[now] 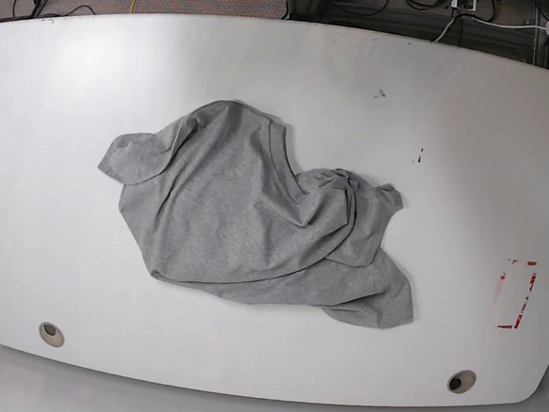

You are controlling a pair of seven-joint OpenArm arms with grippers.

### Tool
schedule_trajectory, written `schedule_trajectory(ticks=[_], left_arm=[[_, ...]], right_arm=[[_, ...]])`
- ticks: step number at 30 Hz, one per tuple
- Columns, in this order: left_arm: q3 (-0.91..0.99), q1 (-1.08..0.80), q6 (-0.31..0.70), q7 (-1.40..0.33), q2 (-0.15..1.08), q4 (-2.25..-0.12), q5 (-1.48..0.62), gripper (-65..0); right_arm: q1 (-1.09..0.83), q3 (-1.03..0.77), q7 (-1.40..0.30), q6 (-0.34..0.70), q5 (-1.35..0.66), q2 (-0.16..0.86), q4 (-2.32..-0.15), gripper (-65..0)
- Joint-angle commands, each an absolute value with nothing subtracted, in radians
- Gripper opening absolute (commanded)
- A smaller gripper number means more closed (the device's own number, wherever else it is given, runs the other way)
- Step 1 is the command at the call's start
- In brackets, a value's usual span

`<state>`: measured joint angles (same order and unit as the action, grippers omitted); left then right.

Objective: Fold the T-shirt properly
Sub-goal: 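Raise both arms from rest and swing them toward the table, then lower the open right gripper toward the grey T-shirt's collar edge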

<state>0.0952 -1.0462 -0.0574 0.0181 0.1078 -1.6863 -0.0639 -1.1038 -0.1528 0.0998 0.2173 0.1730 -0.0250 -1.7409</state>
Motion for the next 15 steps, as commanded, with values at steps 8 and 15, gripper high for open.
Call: schedule_trajectory(ticks=[8, 15], left_arm=[[0.136, -1.125, -0.058, 0.045, 0.100, -1.770, -0.059, -54.9], [0.145, -1.132, -0.064, 0.045, 0.101, -1.812, -0.059, -54.9]], right_arm=[[-1.157, -0.155, 0.122, 0.220, 0.163, -0.025, -1.821, -54.4], [-1.169, -0.160, 0.103, 0.217, 0.162, -0.028, -1.877, -54.0]])
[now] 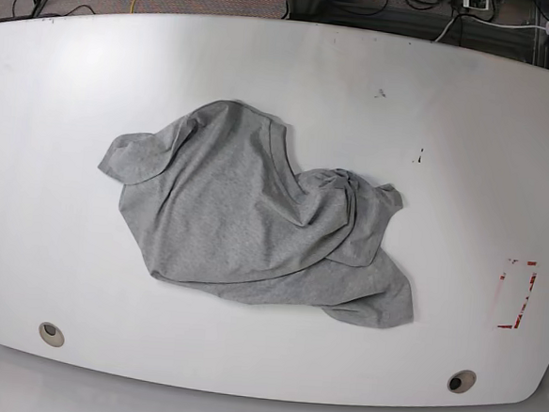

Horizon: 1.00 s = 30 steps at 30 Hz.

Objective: Fold the T-shirt properly
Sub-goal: 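Lower the open right gripper toward the grey T-shirt's collar edge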

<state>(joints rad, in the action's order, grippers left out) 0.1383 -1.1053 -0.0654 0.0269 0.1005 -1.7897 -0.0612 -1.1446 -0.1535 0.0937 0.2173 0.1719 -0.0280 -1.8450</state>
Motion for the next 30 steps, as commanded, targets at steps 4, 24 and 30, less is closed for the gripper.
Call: schedule_trajectory(ticks=[4, 24, 30], left_arm=[[0.145, -1.140, -0.064, 0.054, 0.098, -1.828, -0.059, -54.0], [0.138, -1.123, -0.064, 0.070, 0.088, -1.908, -0.062, -48.9], [0.171, -1.115, -0.065, 0.062, 0.082, -1.953, -0.065, -54.3]], right_arm=[[-1.174, -0.161, 0.091, 0.216, 0.162, -0.028, -1.903, -53.9], [-1.165, -0.162, 0.087, 0.207, 0.168, -0.024, -1.997, -54.1], [-1.185, -0.167, 0.107, 0.196, 0.165, -0.009, -2.003, -53.8]])
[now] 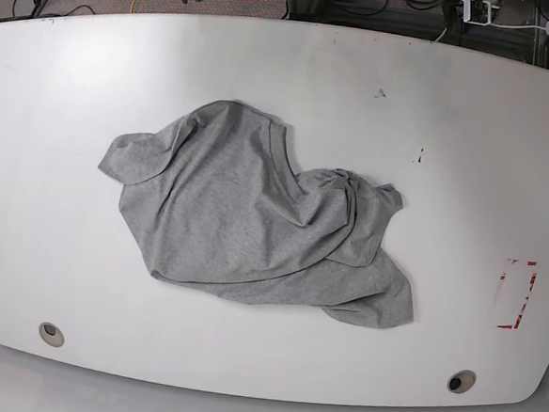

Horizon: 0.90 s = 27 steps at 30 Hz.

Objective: Fold the T-shirt properly
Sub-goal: 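Lower the open right gripper toward the grey T-shirt's collar edge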

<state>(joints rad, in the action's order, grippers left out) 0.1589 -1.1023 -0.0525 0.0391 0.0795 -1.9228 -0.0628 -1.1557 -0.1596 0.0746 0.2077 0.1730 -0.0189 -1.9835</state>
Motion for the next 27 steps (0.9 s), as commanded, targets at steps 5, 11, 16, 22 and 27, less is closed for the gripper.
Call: schedule_trajectory(ticks=[5, 11, 16, 22, 27], left_arm=[[0.184, -1.102, -0.063, 0.055, 0.074, -1.958, -0.069, -55.1], [0.225, -1.074, -0.060, 0.049, 0.064, -1.961, -0.096, -56.6], [0.230, -1.047, -0.060, 0.062, 0.064, -1.957, -0.109, -54.4], [0.215, -1.001, -0.059, 0.106, 0.074, -1.963, -0.096, -42.6], [0.208, -0.979, -0.060, 0.142, 0.076, -1.965, -0.095, -29.5]], right_arm=[[-1.185, -0.169, 0.119, 0.194, 0.161, 0.002, -2.001, -53.8], [-1.147, -0.165, 0.121, 0.200, 0.171, 0.003, -1.990, -54.1], [-1.116, -0.162, 0.114, 0.199, 0.173, 0.001, -1.986, -53.9], [-1.035, -0.161, 0.088, 0.208, 0.173, -0.005, -2.000, -52.7], [-0.985, -0.160, 0.066, 0.219, 0.171, -0.010, -2.001, -51.9]])
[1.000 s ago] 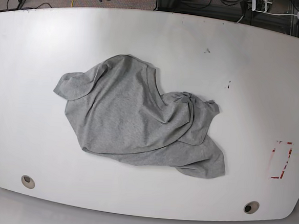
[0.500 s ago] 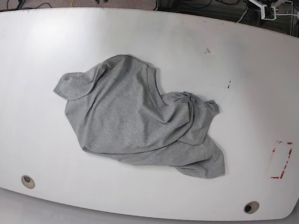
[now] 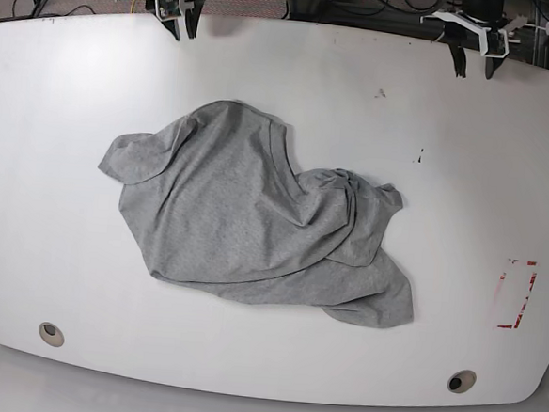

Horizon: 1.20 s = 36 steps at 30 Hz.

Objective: Fold the T-shirt properly
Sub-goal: 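Lower the open right gripper toward the grey T-shirt's collar edge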

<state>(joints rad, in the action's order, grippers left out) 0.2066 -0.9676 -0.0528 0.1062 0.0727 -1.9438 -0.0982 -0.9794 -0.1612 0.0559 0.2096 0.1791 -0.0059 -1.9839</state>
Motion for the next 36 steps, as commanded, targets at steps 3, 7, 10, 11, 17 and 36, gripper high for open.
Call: schedule_trajectory(ticks=[3, 7, 10, 11, 17, 36], left_arm=[[0.212, -0.968, -0.063, 0.149, 0.079, -1.970, -0.097, -27.0], [0.208, -0.958, -0.064, 0.153, 0.080, -1.976, -0.095, -29.1], [0.206, -0.946, -0.064, 0.150, 0.082, -1.977, -0.094, -30.6], [0.207, -0.941, -0.064, 0.150, 0.082, -1.976, -0.094, -30.9], [0.217, -0.905, -0.064, 0.127, 0.086, -1.973, -0.088, -39.2], [0.219, -0.838, -0.064, 0.103, 0.088, -1.977, -0.089, -38.3]], right_arm=[[-0.947, -0.159, 0.061, 0.225, 0.171, -0.008, -1.996, -52.9], [-0.922, -0.158, 0.061, 0.226, 0.172, -0.007, -1.996, -53.0], [-0.903, -0.154, 0.061, 0.228, 0.174, -0.008, -1.996, -53.1], [-0.897, -0.153, 0.062, 0.230, 0.174, -0.009, -1.996, -53.1], [-0.870, -0.130, 0.078, 0.232, 0.178, -0.011, -1.997, -53.4], [-0.740, -0.113, -0.020, 0.240, 0.176, -0.006, -1.990, -46.7]])
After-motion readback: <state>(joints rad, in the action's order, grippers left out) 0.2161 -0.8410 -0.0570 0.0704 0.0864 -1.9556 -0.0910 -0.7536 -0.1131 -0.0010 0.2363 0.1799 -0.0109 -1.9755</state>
